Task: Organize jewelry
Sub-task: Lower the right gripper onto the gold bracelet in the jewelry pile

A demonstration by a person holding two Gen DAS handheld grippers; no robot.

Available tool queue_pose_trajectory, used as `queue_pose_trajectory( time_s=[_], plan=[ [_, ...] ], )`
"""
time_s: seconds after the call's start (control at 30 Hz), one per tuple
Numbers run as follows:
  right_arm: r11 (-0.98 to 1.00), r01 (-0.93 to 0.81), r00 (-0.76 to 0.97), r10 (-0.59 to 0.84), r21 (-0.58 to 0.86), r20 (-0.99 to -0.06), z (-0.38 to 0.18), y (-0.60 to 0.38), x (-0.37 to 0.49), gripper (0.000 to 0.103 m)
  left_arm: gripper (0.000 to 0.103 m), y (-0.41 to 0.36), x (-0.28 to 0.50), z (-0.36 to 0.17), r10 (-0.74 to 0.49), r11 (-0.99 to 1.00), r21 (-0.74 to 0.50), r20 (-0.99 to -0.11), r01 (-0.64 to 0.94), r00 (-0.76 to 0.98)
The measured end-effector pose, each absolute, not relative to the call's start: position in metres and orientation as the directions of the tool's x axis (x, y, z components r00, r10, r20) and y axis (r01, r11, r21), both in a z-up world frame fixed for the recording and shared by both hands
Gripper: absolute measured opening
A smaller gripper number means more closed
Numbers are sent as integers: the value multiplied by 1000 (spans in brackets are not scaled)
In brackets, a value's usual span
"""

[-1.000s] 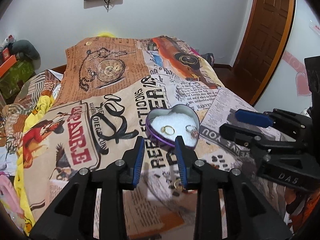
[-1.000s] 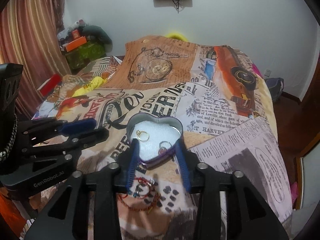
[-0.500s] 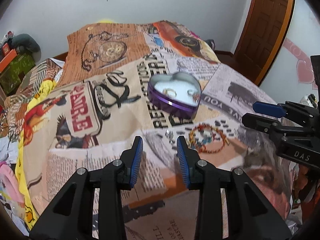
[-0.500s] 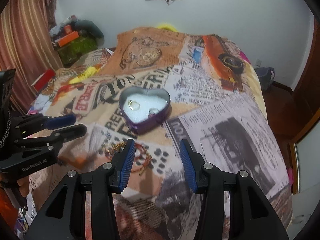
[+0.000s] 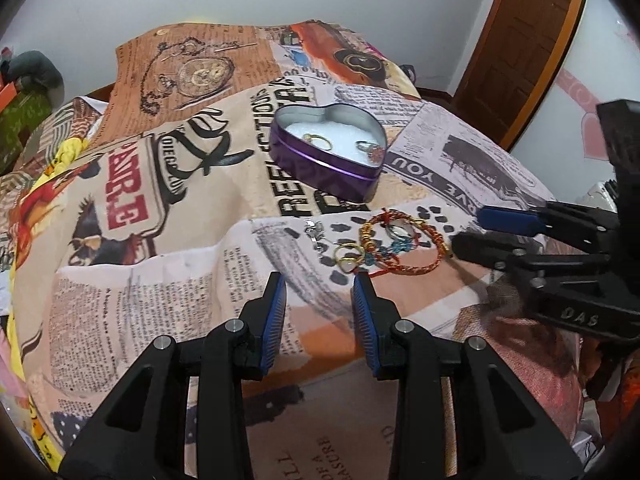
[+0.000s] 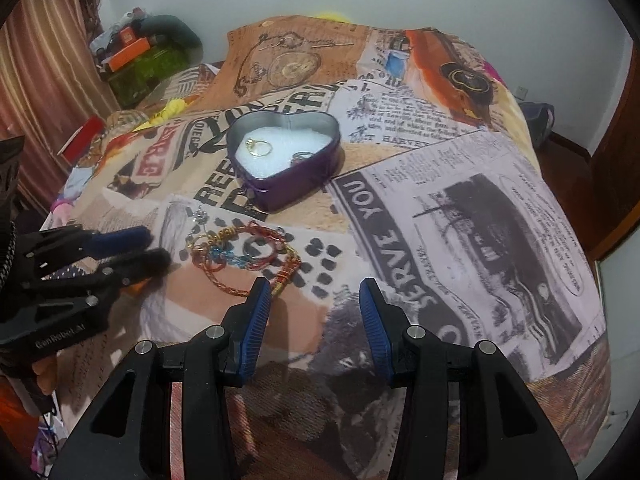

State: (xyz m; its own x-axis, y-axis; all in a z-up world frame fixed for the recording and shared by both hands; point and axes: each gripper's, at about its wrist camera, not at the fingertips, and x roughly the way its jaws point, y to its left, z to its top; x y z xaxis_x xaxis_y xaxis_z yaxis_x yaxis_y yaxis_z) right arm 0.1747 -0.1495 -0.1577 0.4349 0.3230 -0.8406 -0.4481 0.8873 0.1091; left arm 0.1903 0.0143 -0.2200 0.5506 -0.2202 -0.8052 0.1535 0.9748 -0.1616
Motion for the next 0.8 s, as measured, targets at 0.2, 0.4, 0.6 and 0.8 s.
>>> queue_pose_trajectory(
  time_s=[0.2,0.4,0.6,0.8],
  plan=[
    [879,-468,420,313,92,-852,-168,-135,181,42,34,7,192,-223,-223,973,-151,-803,173,553],
    [875,-470,400,329,117,-856,-174,-137,185,27,34,12,192,-223,-246,969,-187,-796,162,553],
    [865,-491,403,331,103,-853,-178,-134,185,10,27,10,190,-223,-247,969,-185,-799,166,549],
    [858,-506,419,330,85,-846,-179,-132,186,6,26,9,189,-222,-245,969,-184,-798,165,550]
  ],
)
